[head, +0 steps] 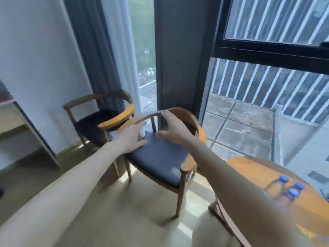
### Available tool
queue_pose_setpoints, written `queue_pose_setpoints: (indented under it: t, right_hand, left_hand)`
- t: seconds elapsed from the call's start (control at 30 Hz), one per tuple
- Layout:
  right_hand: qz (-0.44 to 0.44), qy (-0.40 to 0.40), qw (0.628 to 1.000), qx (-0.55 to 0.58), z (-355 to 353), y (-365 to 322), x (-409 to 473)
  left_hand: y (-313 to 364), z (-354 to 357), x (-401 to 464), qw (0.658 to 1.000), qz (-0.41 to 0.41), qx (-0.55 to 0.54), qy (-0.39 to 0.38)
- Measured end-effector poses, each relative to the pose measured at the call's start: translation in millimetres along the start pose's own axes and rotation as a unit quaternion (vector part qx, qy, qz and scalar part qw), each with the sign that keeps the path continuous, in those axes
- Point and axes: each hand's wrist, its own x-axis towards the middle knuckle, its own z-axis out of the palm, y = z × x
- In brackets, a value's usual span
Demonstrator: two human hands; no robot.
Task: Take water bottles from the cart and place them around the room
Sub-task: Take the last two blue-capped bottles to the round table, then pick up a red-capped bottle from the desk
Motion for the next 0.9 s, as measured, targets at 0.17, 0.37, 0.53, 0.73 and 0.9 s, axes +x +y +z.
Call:
queue_pose_setpoints:
  t: [0.17, 0.37, 0.53, 0.73, 0.9]
  right_hand:
    - [-0.095, -0.068, 0.993, 0.012, 77, -138, 76]
    - [-0.235, -0.138, 0.962, 0.005, 168, -287, 138]
    - [-0.311, -0.211, 0.926, 0.025, 244, -364, 188]
    - [-0.356, -0.257, 0.896, 0.062, 306, -442, 285]
    - [-0.38, -0.269, 0.881, 0.082, 347, -514, 365]
  left_hand:
    - [-142, -77, -77, 0.987, -0.138, 0.017, 0.078]
    - [-273, -130, -175, 0.942, -0.308, 0.004, 0.137]
    - [-362, -149, -217, 0.9, -0.405, 0.0, 0.159]
    - [-463, -187, -212, 0.867, -0.472, 0.042, 0.156]
    - [-545, -235, -190, 0.841, -0.507, 0.044, 0.184]
